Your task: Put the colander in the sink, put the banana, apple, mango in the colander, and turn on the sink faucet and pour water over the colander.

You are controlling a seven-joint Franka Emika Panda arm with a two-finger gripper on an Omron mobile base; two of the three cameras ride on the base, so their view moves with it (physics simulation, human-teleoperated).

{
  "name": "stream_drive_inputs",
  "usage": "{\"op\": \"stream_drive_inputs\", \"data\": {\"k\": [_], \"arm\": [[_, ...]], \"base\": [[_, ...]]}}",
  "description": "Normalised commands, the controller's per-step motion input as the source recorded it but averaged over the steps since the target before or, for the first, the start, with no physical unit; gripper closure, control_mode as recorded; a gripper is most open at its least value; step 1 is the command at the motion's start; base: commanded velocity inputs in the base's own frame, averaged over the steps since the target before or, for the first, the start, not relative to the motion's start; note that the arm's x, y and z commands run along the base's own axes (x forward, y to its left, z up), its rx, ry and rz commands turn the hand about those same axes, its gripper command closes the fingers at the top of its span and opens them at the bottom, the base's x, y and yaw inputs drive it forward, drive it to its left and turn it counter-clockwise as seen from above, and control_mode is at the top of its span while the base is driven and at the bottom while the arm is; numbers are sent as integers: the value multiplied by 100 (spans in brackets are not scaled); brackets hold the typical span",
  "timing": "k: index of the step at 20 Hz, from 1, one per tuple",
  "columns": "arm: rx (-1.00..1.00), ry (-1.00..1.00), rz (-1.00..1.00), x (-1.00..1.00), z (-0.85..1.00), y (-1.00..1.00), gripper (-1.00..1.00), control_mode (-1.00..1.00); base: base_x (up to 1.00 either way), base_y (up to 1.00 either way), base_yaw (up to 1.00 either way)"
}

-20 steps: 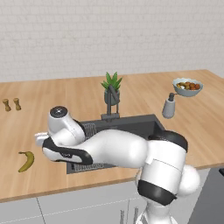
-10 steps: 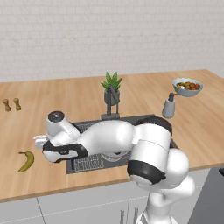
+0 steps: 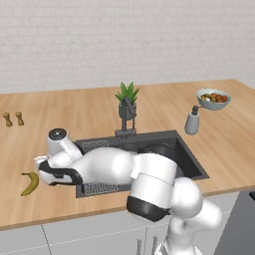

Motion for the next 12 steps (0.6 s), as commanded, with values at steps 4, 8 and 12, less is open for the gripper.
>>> {"op": "stream_drive_inputs", "data": {"k": [4, 8, 12], "arm": [[0, 0, 0, 17, -7, 0, -100, -100], [0, 0, 0, 14, -23, 0, -100, -100], [0, 0, 0, 8, -28, 0, -100, -100]], "base": [[0, 0, 0], [0, 0, 0], [0, 0, 0]]}}
